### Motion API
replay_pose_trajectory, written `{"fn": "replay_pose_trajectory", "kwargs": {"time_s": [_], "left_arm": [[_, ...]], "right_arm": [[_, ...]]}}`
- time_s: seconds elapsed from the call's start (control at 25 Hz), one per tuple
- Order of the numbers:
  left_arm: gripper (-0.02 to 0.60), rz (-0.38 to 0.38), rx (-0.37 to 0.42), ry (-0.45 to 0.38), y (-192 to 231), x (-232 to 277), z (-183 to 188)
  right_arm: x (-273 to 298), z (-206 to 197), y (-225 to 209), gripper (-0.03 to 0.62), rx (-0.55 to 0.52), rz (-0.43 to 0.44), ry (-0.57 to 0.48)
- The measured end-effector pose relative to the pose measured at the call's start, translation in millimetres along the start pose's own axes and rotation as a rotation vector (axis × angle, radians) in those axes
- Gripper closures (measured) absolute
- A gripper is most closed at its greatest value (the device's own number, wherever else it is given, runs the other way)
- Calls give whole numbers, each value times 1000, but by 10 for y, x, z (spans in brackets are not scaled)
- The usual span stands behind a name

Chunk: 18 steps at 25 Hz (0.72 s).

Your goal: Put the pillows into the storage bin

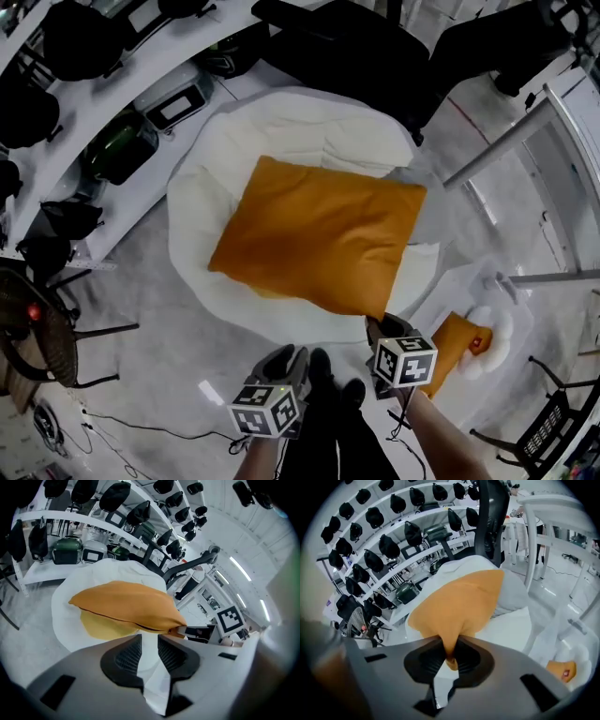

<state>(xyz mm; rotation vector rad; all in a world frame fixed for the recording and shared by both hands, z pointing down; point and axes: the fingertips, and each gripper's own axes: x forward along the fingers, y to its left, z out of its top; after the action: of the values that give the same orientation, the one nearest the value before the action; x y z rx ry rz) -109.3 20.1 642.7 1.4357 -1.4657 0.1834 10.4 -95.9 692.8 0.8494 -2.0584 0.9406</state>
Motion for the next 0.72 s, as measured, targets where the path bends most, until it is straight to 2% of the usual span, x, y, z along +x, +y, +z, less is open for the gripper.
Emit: {"fn": "replay_pose_trajectory", "kwargs": {"time_s": [0.28, 0.72], "left_arm": [[480, -68, 107, -20, -624, -264, 451], [480, -150, 215, -35, -1510, -577, 665]], "right_arm": [[-681, 275, 152, 557, 44, 6, -70], [-1654, 602, 220, 557, 103, 17, -206]]}}
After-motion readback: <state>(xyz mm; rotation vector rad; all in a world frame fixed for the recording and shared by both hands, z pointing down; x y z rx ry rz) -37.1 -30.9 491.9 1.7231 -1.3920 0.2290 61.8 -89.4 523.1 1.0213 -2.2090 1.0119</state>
